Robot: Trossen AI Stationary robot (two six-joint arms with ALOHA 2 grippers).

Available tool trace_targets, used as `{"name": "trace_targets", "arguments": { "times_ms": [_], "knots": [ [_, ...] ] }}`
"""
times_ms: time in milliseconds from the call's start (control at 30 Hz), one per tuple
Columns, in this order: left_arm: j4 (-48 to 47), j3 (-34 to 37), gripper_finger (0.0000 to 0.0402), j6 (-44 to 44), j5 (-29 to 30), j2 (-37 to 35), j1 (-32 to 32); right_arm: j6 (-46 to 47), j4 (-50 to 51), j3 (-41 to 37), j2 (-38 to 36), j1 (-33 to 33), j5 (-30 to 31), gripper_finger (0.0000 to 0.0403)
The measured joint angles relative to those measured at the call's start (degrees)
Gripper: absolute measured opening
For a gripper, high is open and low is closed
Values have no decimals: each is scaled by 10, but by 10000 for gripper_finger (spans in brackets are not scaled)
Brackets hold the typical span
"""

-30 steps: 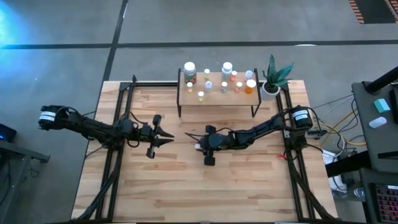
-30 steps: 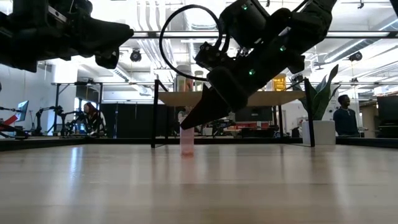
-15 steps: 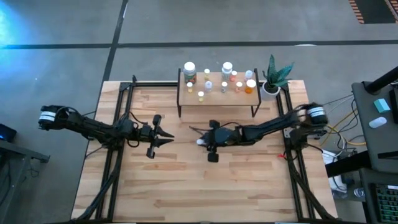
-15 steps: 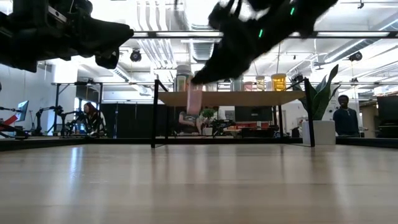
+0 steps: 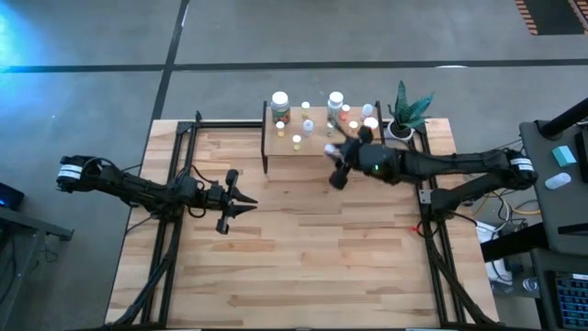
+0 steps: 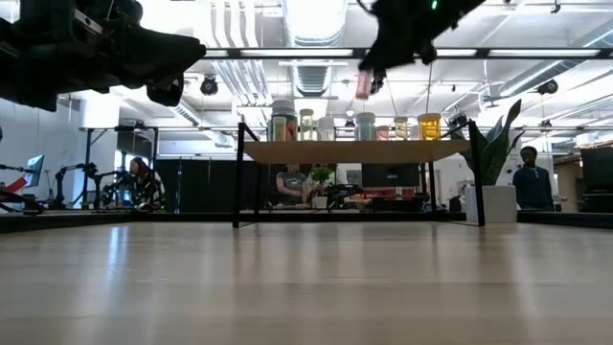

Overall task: Pick and place medicine bottles onto shelf by color
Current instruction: Put the pink pill bottle on the shelf

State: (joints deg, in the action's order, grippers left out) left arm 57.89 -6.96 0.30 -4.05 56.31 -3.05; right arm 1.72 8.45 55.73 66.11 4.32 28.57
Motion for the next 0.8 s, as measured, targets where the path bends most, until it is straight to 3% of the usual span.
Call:
{"name": "trace_targets", "arguments": {
  "times_ms": [300,800],
  "knots": [
    [-1,0,44,0,0,0,1,48,9,-19,28,94,-26,130],
    [-2,1,44,0,0,0,0,67,33,-21,33,106,-31,186]
  ]
}}
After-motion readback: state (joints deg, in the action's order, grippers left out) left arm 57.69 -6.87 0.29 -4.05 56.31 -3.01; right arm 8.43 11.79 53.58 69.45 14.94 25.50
